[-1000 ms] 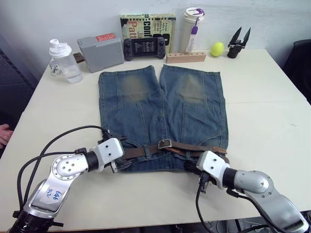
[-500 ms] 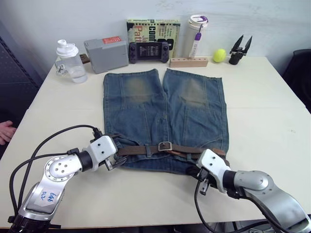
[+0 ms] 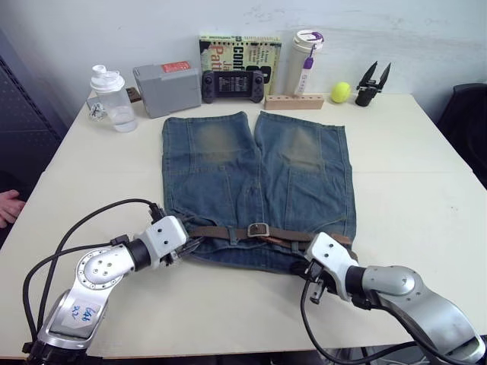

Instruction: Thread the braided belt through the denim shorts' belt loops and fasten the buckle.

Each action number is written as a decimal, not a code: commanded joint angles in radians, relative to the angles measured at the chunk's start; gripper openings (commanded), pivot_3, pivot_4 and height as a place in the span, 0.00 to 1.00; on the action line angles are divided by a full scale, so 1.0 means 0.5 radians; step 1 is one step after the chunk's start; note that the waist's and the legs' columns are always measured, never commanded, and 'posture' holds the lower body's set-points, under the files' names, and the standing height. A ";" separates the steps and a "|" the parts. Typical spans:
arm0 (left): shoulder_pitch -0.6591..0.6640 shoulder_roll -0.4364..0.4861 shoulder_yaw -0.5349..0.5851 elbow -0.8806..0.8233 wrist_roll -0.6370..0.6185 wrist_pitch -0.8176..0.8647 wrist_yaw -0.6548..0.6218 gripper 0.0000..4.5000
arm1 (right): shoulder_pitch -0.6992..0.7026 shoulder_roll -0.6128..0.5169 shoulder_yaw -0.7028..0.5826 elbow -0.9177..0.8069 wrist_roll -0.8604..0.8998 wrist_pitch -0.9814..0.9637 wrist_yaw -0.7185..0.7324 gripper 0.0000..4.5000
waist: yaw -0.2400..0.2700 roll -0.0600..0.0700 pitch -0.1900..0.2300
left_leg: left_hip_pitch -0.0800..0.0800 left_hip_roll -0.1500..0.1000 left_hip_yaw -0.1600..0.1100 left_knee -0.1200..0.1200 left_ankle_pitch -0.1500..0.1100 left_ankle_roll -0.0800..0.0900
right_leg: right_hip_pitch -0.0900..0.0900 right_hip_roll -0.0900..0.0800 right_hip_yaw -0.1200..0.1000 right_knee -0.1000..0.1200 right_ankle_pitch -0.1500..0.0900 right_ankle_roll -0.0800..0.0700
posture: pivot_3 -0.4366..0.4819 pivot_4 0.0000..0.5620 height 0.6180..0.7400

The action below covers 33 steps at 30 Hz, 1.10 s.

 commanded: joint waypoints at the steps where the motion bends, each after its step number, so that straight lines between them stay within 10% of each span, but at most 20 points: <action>1: 0.084 -0.076 0.092 -0.065 0.018 0.025 0.127 0.32 | 0.083 -0.046 0.114 0.226 -0.039 0.235 -0.072 0.00 | 0.000 0.000 0.000 | 0.000 0.001 0.000 0.000 0.000 0.000 | 0.000 -0.003 0.001 0.000 0.000 -0.001 | 0.48 0.27 0.88; 20: 0.204 -0.695 0.761 0.220 -0.695 0.842 0.632 0.32 | 0.078 -0.067 0.123 0.232 -0.007 0.269 -0.146 0.00 | -0.001 0.004 -0.007 | 0.002 0.005 -0.001 -0.003 -0.003 -0.002 | 0.000 -0.011 -0.002 0.000 -0.004 -0.008 | 0.48 0.27 0.88; 28: 0.255 -0.527 0.537 0.006 -0.564 0.565 0.452 0.32 | 0.080 -0.080 0.127 0.226 0.019 0.271 -0.167 0.00 | -0.001 0.009 -0.011 | 0.003 0.014 -0.001 -0.004 -0.008 -0.009 | -0.001 -0.003 -0.003 0.001 -0.011 -0.019 | 0.48 0.27 0.88; 33: 0.245 -0.404 0.461 -0.068 -0.476 0.353 0.363 0.68 | 0.058 -0.078 0.141 0.232 0.030 0.270 -0.173 0.00 | 0.000 0.008 -0.010 | 0.002 0.023 -0.001 -0.003 -0.011 -0.012 | -0.003 0.002 -0.004 -0.001 -0.015 -0.027 | 0.48 0.27 0.88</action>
